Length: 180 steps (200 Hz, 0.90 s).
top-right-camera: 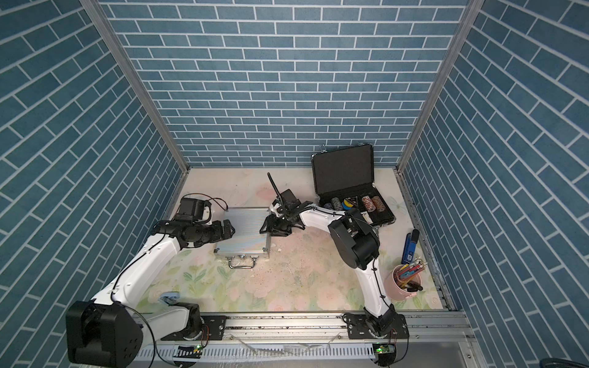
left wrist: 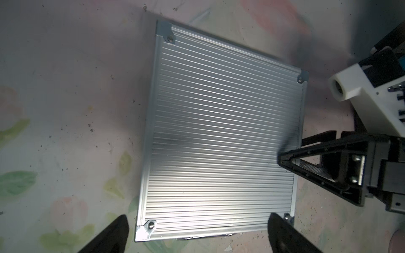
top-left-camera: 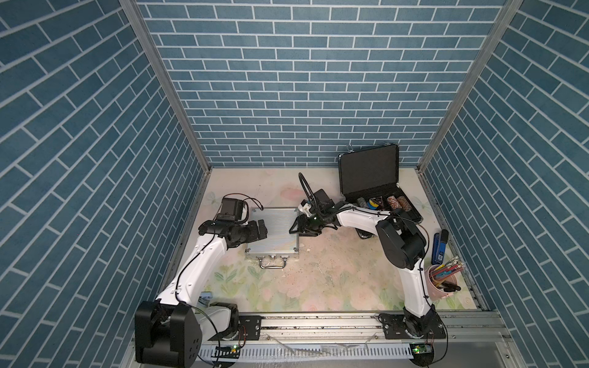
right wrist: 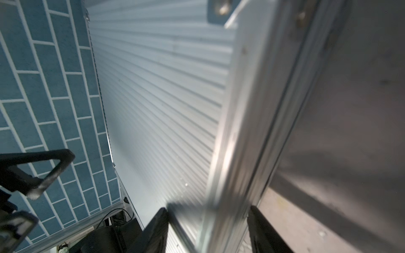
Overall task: Close the poker set cases
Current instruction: Move the poker set case to the center of the board.
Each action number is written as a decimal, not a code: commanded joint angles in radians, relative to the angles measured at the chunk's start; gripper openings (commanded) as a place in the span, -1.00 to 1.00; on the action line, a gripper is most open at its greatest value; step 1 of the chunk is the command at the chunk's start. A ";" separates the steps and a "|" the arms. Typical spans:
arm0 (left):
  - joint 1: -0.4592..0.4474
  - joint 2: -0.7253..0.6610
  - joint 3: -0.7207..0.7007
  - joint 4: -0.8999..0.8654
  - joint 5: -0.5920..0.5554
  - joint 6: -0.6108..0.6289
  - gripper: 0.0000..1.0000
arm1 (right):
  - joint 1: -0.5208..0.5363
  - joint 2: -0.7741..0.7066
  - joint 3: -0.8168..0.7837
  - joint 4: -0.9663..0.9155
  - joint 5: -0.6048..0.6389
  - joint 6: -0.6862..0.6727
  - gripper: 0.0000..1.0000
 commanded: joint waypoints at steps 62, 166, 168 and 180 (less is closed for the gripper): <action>0.003 0.058 0.070 -0.044 0.001 0.032 0.99 | -0.003 -0.007 0.054 0.089 -0.021 0.074 0.24; -0.371 0.446 0.401 -0.180 -0.387 0.044 0.99 | -0.114 -0.421 -0.428 -0.001 0.046 -0.015 0.39; -0.378 0.456 0.407 -0.183 -0.398 0.046 0.99 | -0.114 -0.426 -0.435 0.002 0.047 -0.013 0.39; -0.407 0.508 0.445 -0.197 -0.429 0.050 0.99 | -0.115 -0.453 -0.467 0.021 0.051 -0.002 0.40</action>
